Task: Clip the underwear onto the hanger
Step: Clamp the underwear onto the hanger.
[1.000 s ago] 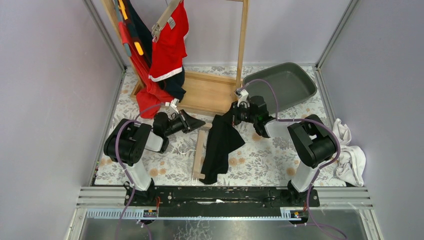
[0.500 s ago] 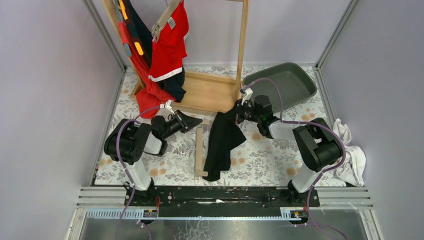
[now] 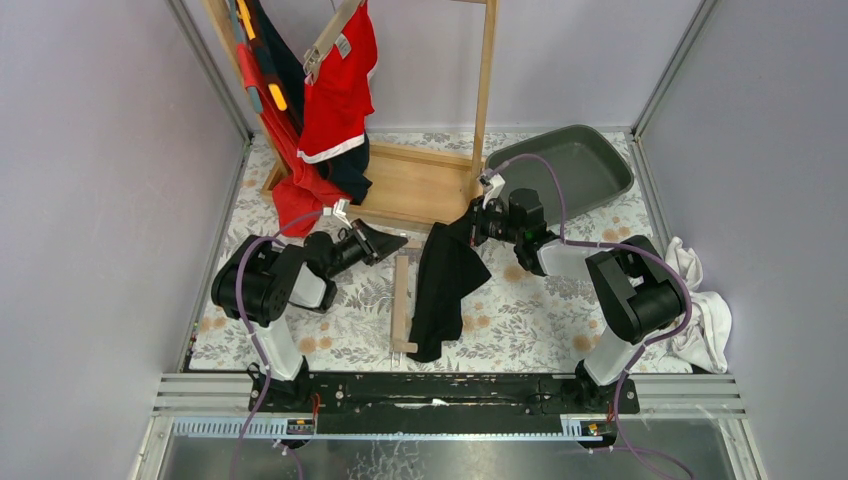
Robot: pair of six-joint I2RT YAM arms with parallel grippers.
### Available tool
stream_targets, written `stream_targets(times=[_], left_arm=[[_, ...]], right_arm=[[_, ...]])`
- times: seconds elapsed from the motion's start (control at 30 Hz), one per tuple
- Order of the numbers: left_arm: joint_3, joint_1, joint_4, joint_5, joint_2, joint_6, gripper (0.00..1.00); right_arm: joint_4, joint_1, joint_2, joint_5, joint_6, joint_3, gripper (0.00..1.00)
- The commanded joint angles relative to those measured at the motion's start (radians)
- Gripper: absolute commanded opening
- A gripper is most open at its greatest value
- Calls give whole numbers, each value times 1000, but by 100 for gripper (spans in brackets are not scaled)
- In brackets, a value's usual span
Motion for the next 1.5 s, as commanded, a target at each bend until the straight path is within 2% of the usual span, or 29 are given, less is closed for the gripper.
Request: stream_targets(times=[0.0, 0.57, 1.47], left_arm=[[33, -19, 48, -6, 3, 4, 0], [89, -71, -63, -53, -15, 59, 0], [131, -132, -49, -110, -15, 72, 0]], right_arm=[[46, -8, -13, -21, 1, 46, 0], [16, -7, -15, -28, -10, 72, 0], [-11, -8, -11, -41, -4, 114, 0]])
